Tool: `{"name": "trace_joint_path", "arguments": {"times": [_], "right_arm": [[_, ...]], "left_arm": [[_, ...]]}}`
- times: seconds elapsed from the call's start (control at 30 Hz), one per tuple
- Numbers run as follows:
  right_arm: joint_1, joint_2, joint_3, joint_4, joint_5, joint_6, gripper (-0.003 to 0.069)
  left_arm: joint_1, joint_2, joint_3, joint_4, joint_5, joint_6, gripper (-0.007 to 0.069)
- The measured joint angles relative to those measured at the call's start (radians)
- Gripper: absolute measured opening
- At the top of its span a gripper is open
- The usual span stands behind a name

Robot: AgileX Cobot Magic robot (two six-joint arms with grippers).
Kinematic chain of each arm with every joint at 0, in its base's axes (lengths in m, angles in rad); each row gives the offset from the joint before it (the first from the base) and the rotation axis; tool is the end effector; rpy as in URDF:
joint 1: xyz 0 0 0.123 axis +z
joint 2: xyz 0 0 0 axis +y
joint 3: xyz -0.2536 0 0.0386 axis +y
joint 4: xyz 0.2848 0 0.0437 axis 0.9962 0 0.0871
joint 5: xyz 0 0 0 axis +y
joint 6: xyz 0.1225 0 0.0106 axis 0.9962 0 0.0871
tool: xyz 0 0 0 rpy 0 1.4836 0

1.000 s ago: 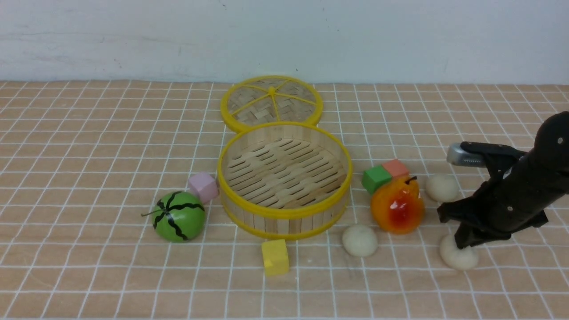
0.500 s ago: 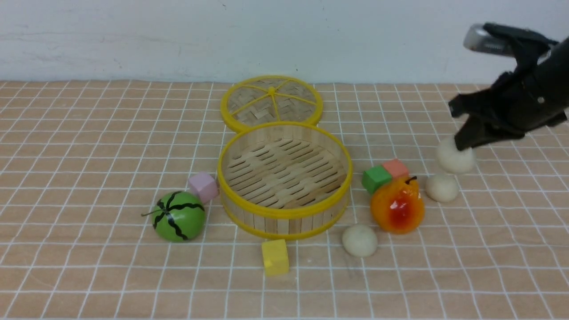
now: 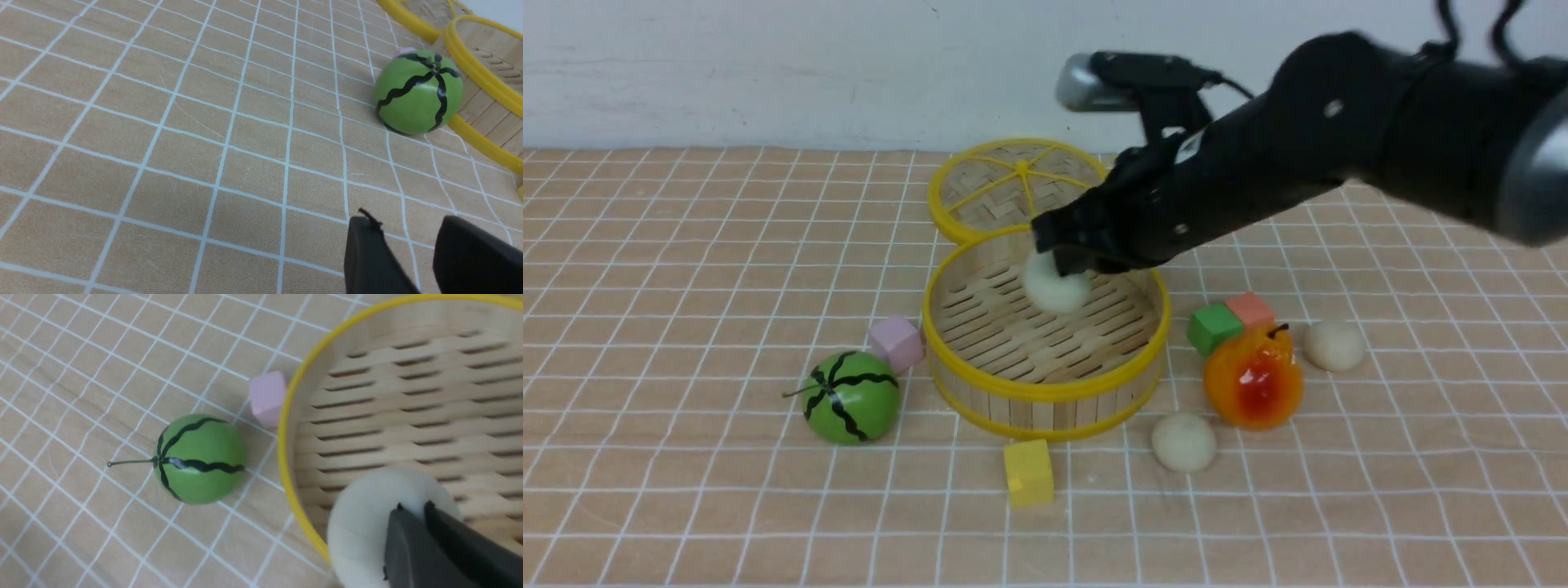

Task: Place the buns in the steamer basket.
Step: Use the right arm to put the steamed stuffed bun into the steamer, then use the right arm to grab a steamed stuffed bun

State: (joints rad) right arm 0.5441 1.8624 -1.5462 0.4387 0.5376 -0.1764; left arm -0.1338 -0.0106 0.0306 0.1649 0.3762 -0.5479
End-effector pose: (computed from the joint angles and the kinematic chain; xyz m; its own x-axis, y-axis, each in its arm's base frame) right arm 0.4002 0.2735 0.2282 -0.6869 -0.1815 -0.7037 -0.5147 0.8051 0.2948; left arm 0.1483 -0.0125 0.1600 -0.3035 -0.3461 -0.8878 -0.0438 0.9358 -0.3499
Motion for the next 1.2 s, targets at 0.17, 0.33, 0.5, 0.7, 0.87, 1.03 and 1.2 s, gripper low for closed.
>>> {"name": "trace_joint_path", "arguments": {"times": [0.17,0.33,0.5,0.7,0.87,1.03,1.2], "right_arm": [[0.015,0.129,0.0,0.003,-0.144,-0.023,0.0009],[0.014,0.214,0.0,0.005,-0.24,-0.026,0.0028],[0.014,0.233,0.0,0.005,-0.242,-0.026,0.0113],[0.012,0.195,0.0,-0.001,-0.197,-0.026,0.0304],[-0.03,0.059,0.0,-0.054,-0.024,-0.026,0.0395],[-0.083,-0.039,-0.002,-0.119,0.199,0.037,0.0404],[-0.094,-0.044,0.065,-0.219,0.341,0.176,0.0396]], "left_arm": [[0.0,0.0,0.0,0.001,0.0,0.0,0.0238],[0.0,0.0,0.0,0.001,0.0,0.0,0.0238],[0.0,0.0,0.0,0.001,0.0,0.0,0.0238],[0.0,0.0,0.0,0.001,0.0,0.0,0.0238],[0.0,0.0,0.0,0.001,0.0,0.0,0.0238],[0.0,0.0,0.0,0.001,0.0,0.0,0.0238],[0.0,0.0,0.0,0.001,0.0,0.0,0.0238]]}}
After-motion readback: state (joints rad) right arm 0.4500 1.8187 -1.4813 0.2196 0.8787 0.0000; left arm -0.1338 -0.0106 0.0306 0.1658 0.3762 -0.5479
